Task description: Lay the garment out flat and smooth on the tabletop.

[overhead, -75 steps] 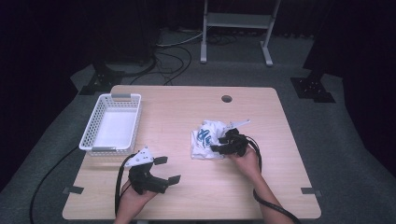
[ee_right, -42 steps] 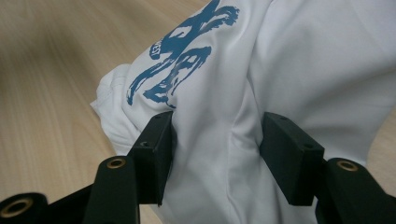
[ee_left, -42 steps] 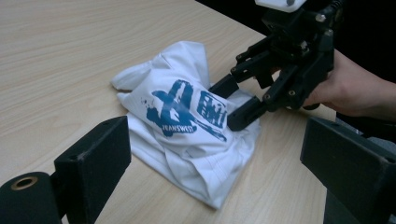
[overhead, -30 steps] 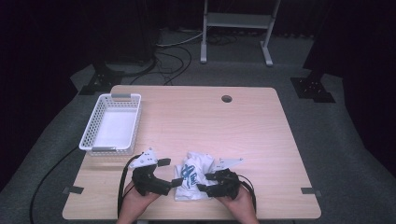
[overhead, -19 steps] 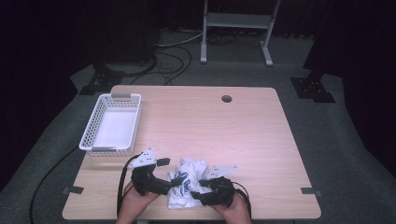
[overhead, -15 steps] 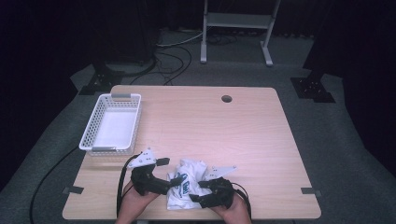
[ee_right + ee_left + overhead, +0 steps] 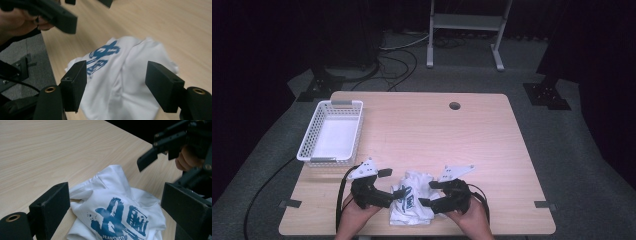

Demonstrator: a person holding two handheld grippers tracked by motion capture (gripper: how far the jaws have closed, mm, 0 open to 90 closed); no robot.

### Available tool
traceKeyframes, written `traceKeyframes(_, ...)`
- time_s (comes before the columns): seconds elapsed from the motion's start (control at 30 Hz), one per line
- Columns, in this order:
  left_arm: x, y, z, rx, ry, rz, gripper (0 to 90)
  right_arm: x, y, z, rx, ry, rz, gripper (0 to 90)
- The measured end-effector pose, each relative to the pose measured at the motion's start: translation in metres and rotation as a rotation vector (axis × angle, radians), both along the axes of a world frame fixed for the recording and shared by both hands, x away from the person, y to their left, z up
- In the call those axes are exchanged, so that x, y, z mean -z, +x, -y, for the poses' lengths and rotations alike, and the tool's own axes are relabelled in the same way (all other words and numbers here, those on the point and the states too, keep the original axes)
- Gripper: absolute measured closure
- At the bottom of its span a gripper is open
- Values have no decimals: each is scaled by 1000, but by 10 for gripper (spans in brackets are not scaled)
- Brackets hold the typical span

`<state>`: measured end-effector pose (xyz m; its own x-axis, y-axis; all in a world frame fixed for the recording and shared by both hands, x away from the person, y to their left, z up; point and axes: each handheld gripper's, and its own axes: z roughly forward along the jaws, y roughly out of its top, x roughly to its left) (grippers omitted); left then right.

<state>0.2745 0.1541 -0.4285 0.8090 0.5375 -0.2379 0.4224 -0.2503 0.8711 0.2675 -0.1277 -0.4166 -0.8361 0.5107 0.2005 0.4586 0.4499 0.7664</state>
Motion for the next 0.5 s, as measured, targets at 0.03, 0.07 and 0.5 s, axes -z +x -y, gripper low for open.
traceKeyframes(0.03,0,0,0,0,2,0,77,-2,3,2,11,4,6,339)
traceKeyframes(0.07,1,1,0,0,2,-1,76,-3,6,4,19,5,10,339)
traceKeyframes(0.5,2,2,-3,-8,0,-8,76,19,44,-1,40,-38,-26,485)
